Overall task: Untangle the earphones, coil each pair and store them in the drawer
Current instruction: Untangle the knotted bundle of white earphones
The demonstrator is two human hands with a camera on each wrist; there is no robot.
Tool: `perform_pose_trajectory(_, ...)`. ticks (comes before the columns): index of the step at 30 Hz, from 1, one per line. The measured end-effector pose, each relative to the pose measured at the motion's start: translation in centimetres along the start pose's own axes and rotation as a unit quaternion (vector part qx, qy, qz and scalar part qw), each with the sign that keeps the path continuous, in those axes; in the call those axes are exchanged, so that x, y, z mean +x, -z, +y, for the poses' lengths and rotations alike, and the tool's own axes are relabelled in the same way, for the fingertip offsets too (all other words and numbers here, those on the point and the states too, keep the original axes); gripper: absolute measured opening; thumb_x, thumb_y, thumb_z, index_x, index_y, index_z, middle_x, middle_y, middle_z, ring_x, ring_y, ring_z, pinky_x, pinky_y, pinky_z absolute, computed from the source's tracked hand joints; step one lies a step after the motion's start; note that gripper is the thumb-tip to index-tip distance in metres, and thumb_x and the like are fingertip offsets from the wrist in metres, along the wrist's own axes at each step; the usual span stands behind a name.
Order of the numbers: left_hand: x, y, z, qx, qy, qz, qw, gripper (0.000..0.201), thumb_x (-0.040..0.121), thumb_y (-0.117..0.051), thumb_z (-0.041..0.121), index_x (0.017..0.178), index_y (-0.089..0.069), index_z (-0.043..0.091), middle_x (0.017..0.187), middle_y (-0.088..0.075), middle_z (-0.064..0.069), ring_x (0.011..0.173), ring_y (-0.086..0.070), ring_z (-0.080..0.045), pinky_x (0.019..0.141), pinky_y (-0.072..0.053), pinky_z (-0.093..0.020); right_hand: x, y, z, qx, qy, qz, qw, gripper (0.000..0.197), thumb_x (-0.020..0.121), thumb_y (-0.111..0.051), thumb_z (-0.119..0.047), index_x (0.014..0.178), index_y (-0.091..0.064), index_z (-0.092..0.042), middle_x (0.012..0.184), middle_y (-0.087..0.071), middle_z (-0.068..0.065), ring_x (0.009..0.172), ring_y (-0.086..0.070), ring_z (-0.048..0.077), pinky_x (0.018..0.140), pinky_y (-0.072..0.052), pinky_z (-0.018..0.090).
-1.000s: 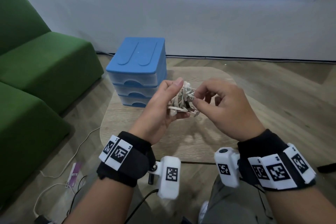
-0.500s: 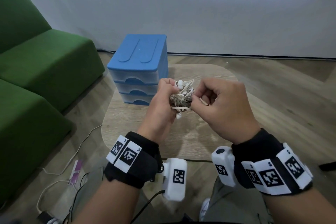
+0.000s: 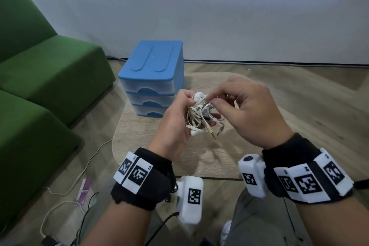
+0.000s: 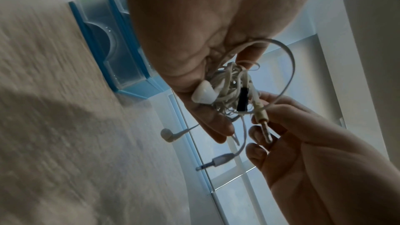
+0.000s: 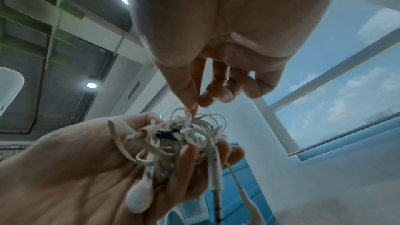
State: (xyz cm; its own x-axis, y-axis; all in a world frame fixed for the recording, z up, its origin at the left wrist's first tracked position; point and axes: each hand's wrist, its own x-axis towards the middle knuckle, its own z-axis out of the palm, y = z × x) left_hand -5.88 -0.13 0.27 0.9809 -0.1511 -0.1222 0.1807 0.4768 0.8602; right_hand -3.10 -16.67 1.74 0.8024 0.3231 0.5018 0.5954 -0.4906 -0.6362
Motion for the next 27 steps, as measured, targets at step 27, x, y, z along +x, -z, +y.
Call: perform_pose_trajectory(27, -0.46, 0.47, 0.64, 0.097, -0.006, -0.026, 0.995, 0.011, 0.106, -0.043, 0.015, 0.113, -0.05, 0.012, 0.096, -0.071, -0.012, 0.076, -0.074, -0.02, 0.079, -0.062, -0.042, 0.17, -0.04, -0.06, -0.048, 0.067, -0.006, 0.997, 0.01, 0.08, -0.08, -0.007, 0.084, -0.076, -0.016, 0.081, -0.061, -0.007, 0.065, -0.055, 0.009, 0.064, -0.037, 0.011)
